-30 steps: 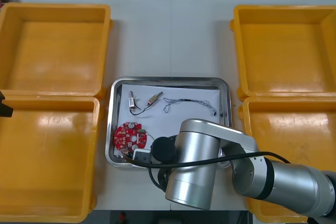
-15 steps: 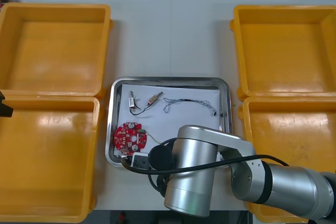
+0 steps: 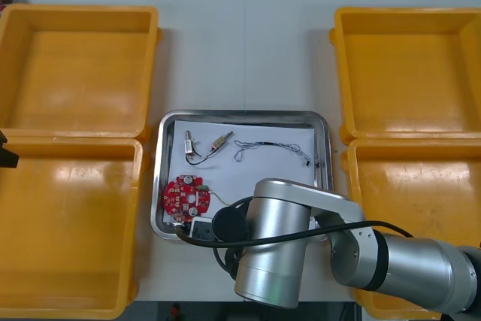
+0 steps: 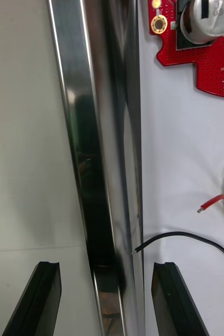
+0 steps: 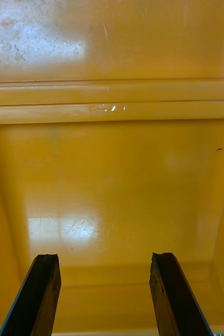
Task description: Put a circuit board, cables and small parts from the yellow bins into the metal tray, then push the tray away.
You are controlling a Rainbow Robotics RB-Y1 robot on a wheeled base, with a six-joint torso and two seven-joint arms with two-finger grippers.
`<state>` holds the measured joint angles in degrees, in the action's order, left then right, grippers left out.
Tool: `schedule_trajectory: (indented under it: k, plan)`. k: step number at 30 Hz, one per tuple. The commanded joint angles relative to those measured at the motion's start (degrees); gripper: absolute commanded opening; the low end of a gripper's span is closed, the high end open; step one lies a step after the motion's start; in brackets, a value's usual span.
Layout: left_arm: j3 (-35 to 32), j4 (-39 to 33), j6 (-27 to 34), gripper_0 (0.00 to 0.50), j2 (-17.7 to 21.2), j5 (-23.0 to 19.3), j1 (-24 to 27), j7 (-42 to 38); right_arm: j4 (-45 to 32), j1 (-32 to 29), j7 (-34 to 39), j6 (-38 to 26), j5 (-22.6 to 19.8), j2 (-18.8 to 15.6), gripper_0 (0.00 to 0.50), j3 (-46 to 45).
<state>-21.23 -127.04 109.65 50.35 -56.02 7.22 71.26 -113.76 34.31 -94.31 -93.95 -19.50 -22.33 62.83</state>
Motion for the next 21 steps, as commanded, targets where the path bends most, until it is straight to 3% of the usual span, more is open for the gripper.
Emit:
schedule_trajectory:
  k: [1, 7, 9, 10, 11, 12, 13, 21]
  plan:
    - [-1.45, -0.14, 0.35, 0.5, 2.47, 0.47, -1.07, 3.97, -0.32, 1.9, -1.14, 0.35, 0.34, 1.59, 0.5, 1.24]
    - [-1.45, -0.14, 0.35, 0.5, 2.47, 0.47, -1.07, 3.97, -0.32, 2.08, -0.87, 0.17, -0.01, 2.29, 0.5, 1.33]
    - [-1.45, -0.14, 0.35, 0.5, 2.47, 0.47, -1.07, 3.97, -0.32, 2.16, -0.78, 0.17, -0.01, 2.38, 0.247, 1.33]
    - [-1.45, -0.14, 0.35, 0.5, 2.47, 0.47, -1.07, 3.97, -0.32, 2.16, -0.78, 0.17, -0.01, 2.38, 0.194, 1.33]
    - [-1.45, -0.14, 0.35, 0.5, 2.47, 0.47, -1.07, 3.97, -0.32, 2.08, -0.78, 0.17, -0.01, 2.38, 0.091, 1.33]
    - [-1.45, -0.14, 0.35, 0.5, 2.47, 0.47, -1.07, 3.97, -0.32, 2.16, -0.78, 0.17, -0.01, 2.38, 0.022, 1.33]
    - [-1.45, -0.14, 0.35, 0.5, 2.47, 0.47, -1.07, 3.97, -0.32, 2.16, -0.78, 0.17, -0.01, 2.38, 0.0, 1.33]
    - [-1.45, -0.14, 0.35, 0.5, 2.47, 0.47, -1.07, 3.97, -0.32, 3.13, -1.05, -0.27, 0.07, 2.03, 0.0, 1.33]
